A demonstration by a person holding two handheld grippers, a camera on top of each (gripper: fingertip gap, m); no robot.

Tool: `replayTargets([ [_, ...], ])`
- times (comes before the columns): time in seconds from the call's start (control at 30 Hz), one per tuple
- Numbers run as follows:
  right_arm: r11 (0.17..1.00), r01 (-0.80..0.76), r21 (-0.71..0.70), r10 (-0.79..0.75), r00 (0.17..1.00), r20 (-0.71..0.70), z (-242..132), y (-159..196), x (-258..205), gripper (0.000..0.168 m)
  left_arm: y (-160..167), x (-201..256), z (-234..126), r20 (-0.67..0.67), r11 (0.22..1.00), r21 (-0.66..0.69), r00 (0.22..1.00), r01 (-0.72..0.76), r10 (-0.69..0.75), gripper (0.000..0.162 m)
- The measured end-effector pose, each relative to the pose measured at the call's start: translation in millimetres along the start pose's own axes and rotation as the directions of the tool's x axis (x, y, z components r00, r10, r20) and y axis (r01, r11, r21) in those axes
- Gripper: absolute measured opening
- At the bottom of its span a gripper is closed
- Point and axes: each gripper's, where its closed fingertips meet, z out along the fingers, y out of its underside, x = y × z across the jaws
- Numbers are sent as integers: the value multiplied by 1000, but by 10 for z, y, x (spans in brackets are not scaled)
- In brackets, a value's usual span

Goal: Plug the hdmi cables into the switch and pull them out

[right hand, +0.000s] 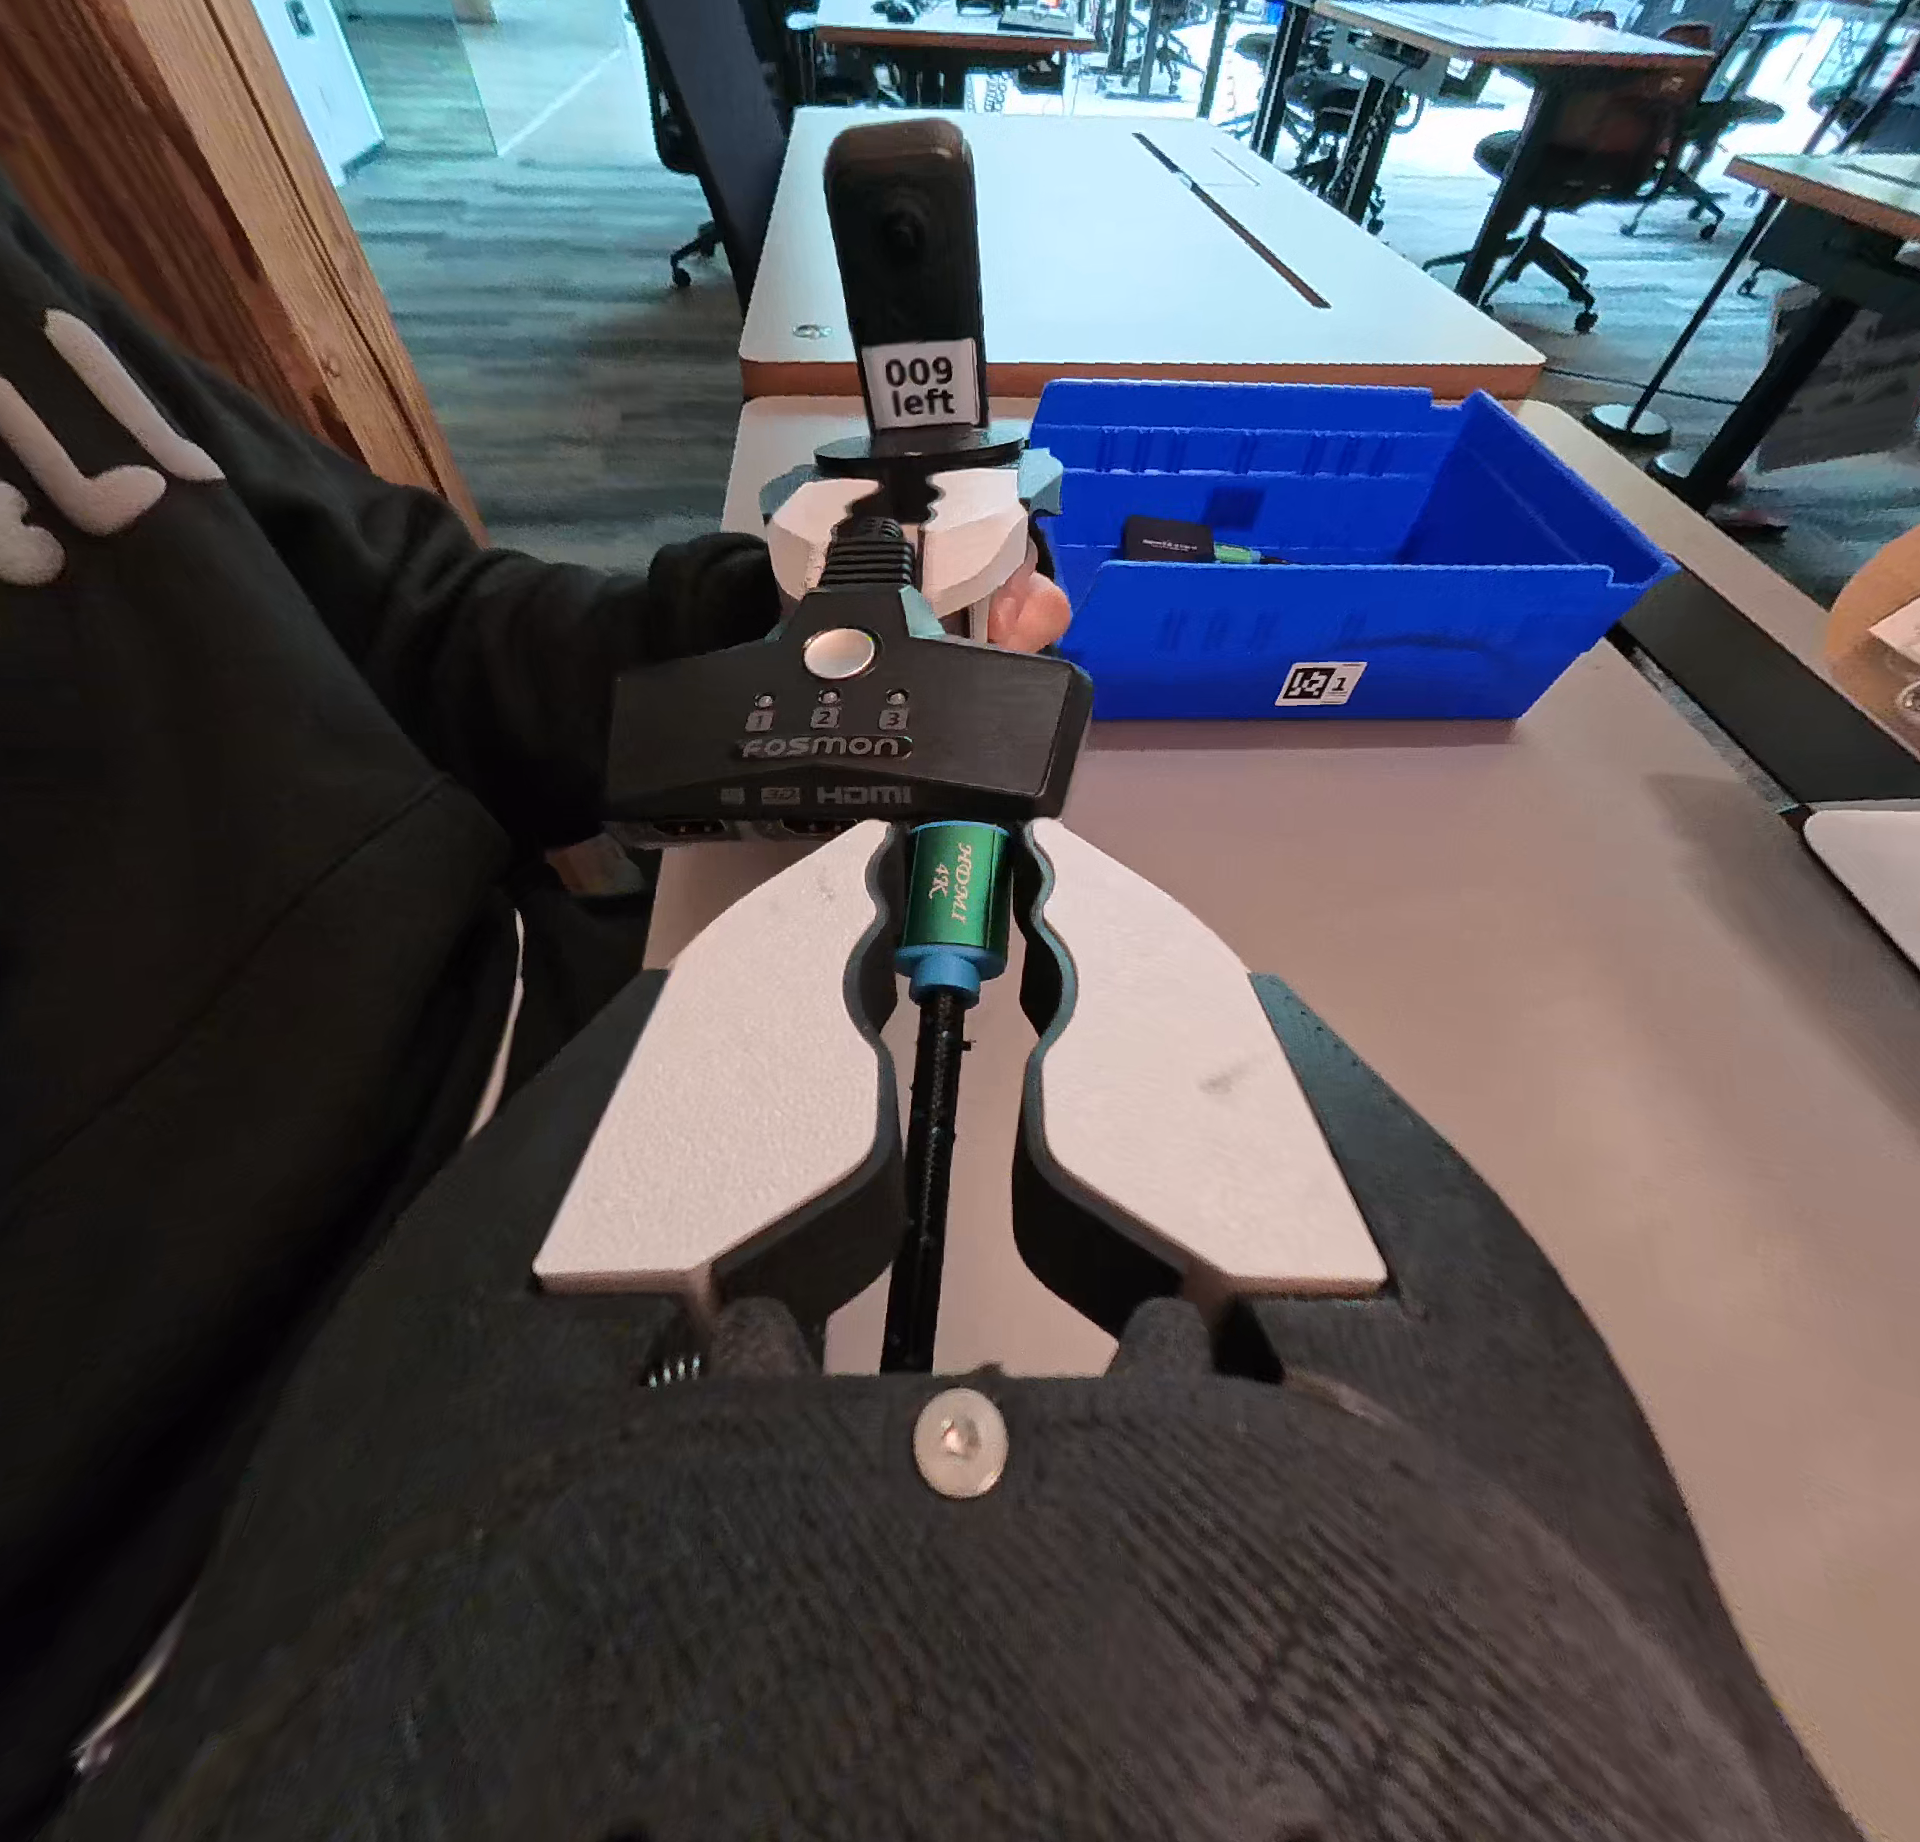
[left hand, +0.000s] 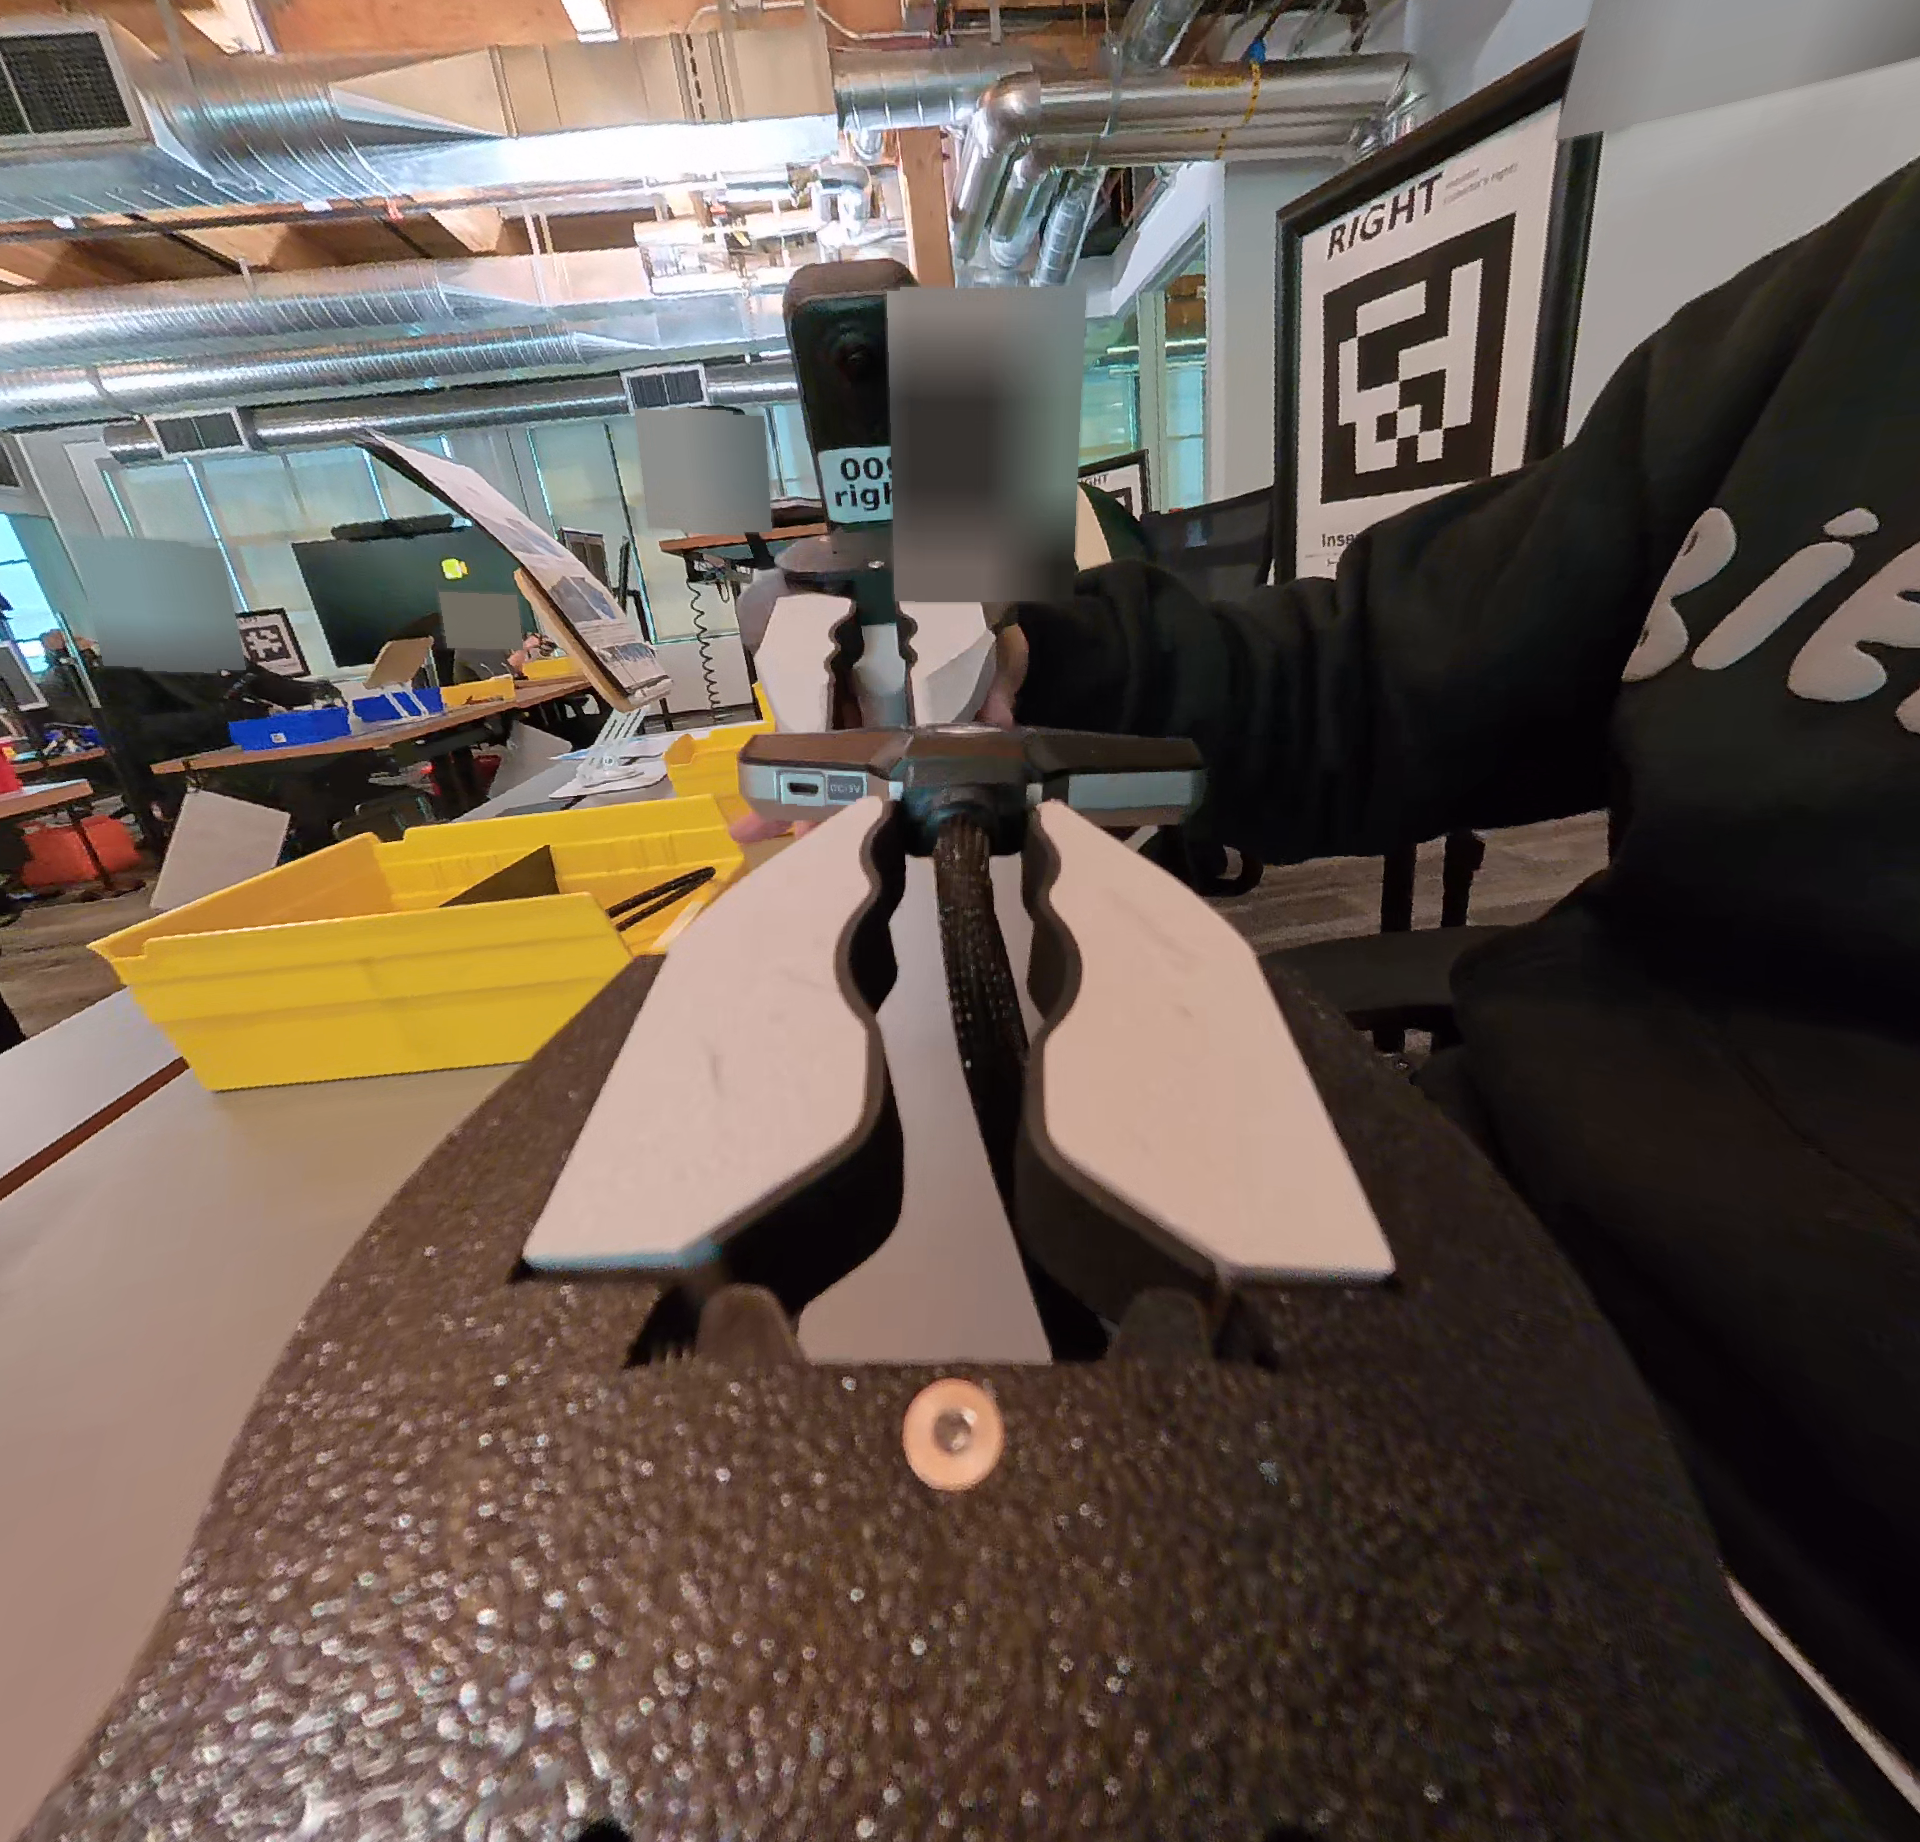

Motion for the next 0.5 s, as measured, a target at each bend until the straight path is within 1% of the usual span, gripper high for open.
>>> replayTargets([
  [0.1,1000,0,3,1,1000,-21,26,32,24,19,23,-10,-11,8,1000,-21,1000,-14,14,21],
  [0.23,1000,-10,19,11,999,-34,50,54,49,19,15,-26,-19,16,1000,-6,1000,-7,8,21],
  [0.3,1000,-13,7,13,999,-40,59,82,57,19,28,-29,-24,18,1000,-12,1000,-8,8,21],
  [0.37,998,-44,-39,42,998,-43,68,133,64,19,41,-28,-20,18,1000,-20,1000,-11,11,21],
  [0.43,996,-42,-76,38,998,-52,76,171,68,19,52,-25,-13,19,999,-28,1000,-20,20,21],
  [0.5,996,-54,-68,51,998,-47,83,163,65,19,36,-22,-15,17,1000,-15,1000,-20,20,21],
])
